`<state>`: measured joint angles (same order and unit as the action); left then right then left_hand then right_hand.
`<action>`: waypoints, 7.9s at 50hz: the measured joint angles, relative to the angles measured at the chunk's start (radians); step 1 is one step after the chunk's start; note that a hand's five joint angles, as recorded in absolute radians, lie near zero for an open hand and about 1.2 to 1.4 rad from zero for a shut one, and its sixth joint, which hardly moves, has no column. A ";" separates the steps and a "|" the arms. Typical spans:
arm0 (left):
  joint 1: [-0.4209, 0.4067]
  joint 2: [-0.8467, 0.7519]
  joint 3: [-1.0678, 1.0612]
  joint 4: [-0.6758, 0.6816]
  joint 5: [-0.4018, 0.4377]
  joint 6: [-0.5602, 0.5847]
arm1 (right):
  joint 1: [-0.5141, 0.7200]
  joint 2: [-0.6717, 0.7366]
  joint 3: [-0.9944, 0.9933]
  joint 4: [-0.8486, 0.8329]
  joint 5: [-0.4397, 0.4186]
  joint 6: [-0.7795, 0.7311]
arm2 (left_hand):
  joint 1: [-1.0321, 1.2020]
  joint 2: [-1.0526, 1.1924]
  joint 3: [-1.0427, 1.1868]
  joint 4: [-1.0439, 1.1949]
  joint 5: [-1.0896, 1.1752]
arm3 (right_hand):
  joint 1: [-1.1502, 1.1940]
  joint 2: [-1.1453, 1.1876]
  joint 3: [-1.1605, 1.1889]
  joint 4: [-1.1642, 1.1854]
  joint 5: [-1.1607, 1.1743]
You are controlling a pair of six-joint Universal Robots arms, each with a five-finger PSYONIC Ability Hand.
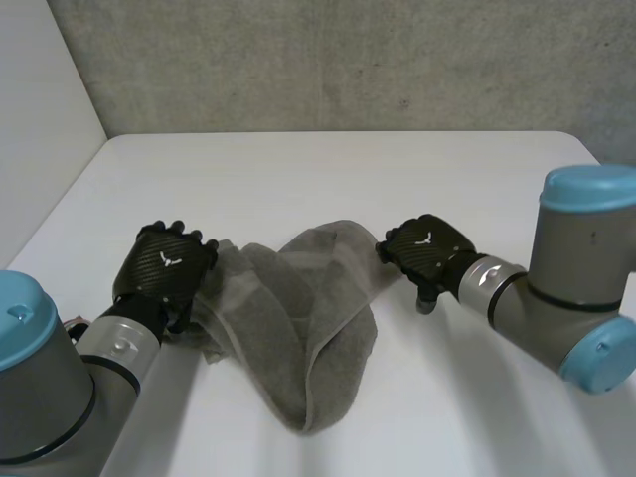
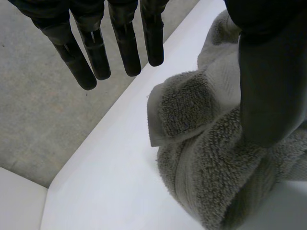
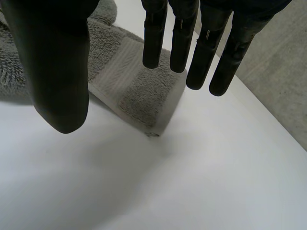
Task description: Fold the towel.
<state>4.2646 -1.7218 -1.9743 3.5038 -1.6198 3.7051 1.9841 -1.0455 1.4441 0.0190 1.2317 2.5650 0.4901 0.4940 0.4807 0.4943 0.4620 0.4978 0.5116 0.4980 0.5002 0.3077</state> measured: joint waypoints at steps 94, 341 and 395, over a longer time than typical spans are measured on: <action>0.001 -0.145 0.066 0.182 0.105 0.002 | -0.058 -0.105 0.245 -0.209 0.051 0.085 | 0.171 0.163 0.176 0.169 0.182 | 0.811 0.809 0.836 0.830 0.835; 0.051 0.177 0.328 0.068 0.045 -0.059 | -0.203 -0.462 -0.199 0.197 0.088 0.104 | 0.899 0.969 1.062 1.015 0.990 | 0.817 0.816 0.836 0.831 0.849; 0.144 -0.278 0.673 0.040 -0.189 -0.318 | -0.052 -0.065 -0.155 -0.335 0.005 -0.284 | 0.899 0.974 1.066 1.023 0.990 | 0.817 0.816 0.836 0.831 0.849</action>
<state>4.4089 -1.9997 -1.3017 3.5439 -1.8085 3.3870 1.9321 -1.1106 1.2892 -0.3158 1.2370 2.2812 1.3892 1.4684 1.5464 1.5178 1.4522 1.3144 1.3277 1.3344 1.3307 1.1567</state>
